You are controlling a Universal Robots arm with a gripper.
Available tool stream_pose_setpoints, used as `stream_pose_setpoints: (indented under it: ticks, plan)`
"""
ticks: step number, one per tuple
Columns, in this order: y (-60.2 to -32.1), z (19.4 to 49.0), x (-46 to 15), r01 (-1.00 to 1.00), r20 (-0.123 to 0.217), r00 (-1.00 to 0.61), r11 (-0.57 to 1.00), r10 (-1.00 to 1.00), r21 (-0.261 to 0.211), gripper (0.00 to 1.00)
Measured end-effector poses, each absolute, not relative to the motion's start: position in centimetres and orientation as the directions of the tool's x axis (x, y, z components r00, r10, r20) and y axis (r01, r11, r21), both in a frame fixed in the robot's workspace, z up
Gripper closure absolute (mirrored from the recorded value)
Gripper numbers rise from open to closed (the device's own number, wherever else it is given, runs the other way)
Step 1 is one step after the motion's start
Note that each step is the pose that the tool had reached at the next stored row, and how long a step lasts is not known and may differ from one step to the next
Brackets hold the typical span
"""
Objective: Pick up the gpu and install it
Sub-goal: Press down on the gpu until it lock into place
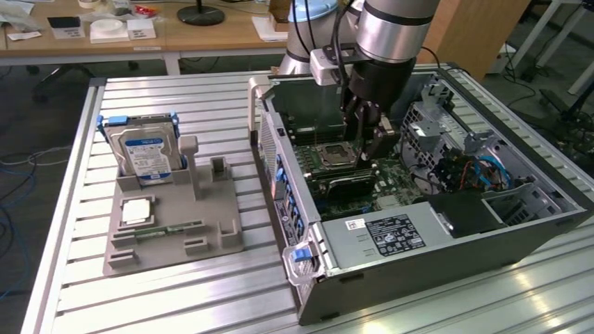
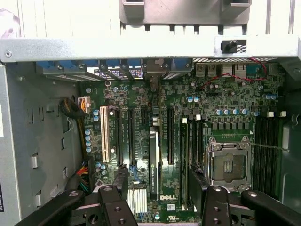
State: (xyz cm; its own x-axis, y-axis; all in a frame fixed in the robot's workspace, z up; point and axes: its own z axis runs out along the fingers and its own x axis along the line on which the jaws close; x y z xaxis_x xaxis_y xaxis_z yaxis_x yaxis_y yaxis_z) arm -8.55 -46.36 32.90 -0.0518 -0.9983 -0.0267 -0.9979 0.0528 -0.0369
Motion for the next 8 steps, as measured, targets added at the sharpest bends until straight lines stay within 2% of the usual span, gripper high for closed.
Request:
stream_pose_setpoints:
  ticks: [2,3,4,6,7,8]
  plan:
    - [-46.36,32.9,-8.55,-0.998,-0.027,-0.052,0.053,-0.998,-0.037,0.38]
    - [-46.36,32.9,-8.55,-0.998,-0.027,-0.052,0.053,-0.998,-0.037,0.44]
    - [-46.36,32.9,-8.55,-0.998,-0.027,-0.052,0.053,-0.998,-0.037,0.44]
    - [-46.36,32.9,-8.55,-0.998,-0.027,-0.052,0.053,-0.998,-0.037,0.56]
    - [-46.36,32.9,-8.55,-0.998,-0.027,-0.052,0.053,-0.998,-0.037,0.56]
    - [-46.36,32.9,-8.55,-0.998,-0.027,-0.052,0.053,-0.998,-0.037,0.62]
